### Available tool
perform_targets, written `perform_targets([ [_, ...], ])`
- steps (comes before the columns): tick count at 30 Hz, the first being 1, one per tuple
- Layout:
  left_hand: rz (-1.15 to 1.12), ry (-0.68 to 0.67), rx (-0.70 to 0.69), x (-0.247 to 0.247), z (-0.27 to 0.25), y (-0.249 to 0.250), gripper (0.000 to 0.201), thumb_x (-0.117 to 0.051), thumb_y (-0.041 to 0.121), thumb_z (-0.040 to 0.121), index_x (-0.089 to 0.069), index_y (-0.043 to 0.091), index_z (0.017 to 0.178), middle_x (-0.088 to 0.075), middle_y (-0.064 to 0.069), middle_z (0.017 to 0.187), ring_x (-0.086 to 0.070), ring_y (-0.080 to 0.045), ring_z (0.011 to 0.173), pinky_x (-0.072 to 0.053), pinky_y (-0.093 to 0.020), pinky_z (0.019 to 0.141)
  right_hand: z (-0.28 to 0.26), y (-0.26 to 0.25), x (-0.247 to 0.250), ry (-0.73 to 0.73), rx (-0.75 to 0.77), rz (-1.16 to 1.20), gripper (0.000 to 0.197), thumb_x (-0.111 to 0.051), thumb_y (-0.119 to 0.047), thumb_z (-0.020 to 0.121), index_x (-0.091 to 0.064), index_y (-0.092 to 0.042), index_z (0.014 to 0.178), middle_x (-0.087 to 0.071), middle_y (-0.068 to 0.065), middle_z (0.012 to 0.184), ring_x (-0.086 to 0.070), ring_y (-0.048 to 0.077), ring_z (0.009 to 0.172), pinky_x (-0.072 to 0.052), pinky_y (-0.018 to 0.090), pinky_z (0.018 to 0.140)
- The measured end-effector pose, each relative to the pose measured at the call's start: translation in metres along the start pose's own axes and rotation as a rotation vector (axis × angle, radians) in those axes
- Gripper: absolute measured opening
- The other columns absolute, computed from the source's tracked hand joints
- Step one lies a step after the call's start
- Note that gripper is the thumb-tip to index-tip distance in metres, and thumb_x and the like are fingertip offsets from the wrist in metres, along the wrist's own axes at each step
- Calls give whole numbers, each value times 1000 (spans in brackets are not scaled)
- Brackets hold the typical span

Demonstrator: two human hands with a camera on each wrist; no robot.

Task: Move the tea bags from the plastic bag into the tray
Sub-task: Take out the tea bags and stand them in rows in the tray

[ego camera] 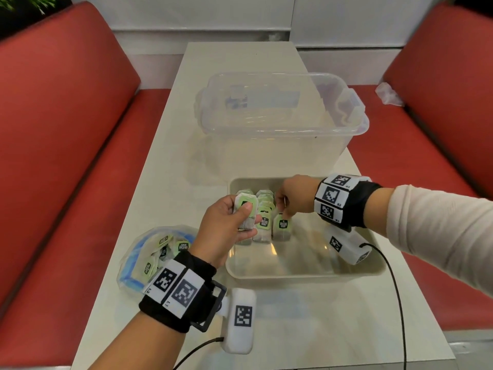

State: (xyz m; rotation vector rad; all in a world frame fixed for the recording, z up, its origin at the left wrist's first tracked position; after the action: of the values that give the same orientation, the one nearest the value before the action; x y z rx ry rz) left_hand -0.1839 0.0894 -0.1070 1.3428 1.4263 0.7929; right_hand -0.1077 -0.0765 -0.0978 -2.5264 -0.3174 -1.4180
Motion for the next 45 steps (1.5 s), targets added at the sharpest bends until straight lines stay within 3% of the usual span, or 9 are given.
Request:
perform_targets([
  [5,2,-7,0,-1,0,0,11,-52,13,94,-59,13,103,-69,-6,96,-71,-11,81,-58,-25,68,-9,-1,0,17,51,-13,8,-70,-21,80,-64,-18,84,-59,-6,79,-55,15,74,-38,22,58],
  [13,7,2,0,0,0,0,9,-53,14,94,-59,14,101,-69,-6,99,-71,-14,85,-58,-26,68,-7,-10,-27,-415,104,-95,34,-54,-4,86,-67,-22,112,-61,-8,76,-49,7,52,-40,15,52],
  [17,20,9,5,-1,0,1,8,-52,15,94,-59,15,99,-68,-6,100,-71,-15,86,-58,-25,67,0,-12,-32,-439,104,-152,39,-59,-8,86,-63,-24,121,-67,-1,105,-54,15,66,-44,19,62],
  [19,23,13,11,-1,0,1,8,-52,15,94,-59,15,99,-68,-7,100,-71,-14,85,-58,-25,67,-1,-14,-28,-452,110,-149,37,-63,-12,85,-63,-22,120,-67,1,103,-53,13,63,-42,16,57],
  [22,42,14,7,-2,-2,4,6,-54,14,93,-58,15,99,-69,-6,97,-71,-16,85,-58,-26,64,-15,-14,-7,-363,124,-35,34,-71,-25,81,-66,-19,113,-65,-1,91,-52,10,61,-42,16,54],
  [25,101,5,-30,-9,-3,12,6,-58,14,91,-57,17,96,-71,-4,92,-71,-17,83,-58,-26,63,-35,-12,29,-78,183,205,29,-68,-40,82,-66,-17,101,-67,-6,82,-56,9,60,-45,20,62],
  [30,177,-45,-109,-33,-4,27,7,-60,12,89,-58,18,91,-71,4,74,-70,-9,71,-55,-25,60,-65,-10,61,171,233,484,15,-70,-30,82,-66,-16,86,-60,-16,53,-54,4,50,-41,10,48],
  [37,402,-112,-132,-53,-2,36,9,-60,13,89,-61,21,91,-69,1,88,-63,-9,79,-52,-31,75,-82,9,63,294,179,422,5,-70,-20,82,-65,-19,80,-62,-10,60,-52,0,43,-43,11,51],
  [45,1128,38,-322,-35,19,66,30,-61,12,86,-59,22,115,-58,5,118,-54,-11,107,-35,-13,83,-68,43,48,274,-79,47,8,-70,-21,79,-72,-18,87,-67,-2,82,-58,15,75,-44,23,67],
])
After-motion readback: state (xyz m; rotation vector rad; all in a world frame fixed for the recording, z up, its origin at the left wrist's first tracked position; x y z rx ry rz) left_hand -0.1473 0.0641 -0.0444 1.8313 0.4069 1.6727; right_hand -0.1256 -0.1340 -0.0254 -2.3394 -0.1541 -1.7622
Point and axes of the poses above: each hand's wrist, its own z-axis towards the middle knuckle, its own x-axis out of the back of the hand, y = z × x, the point moved 2 cm from there along z, towards the middle knuckle
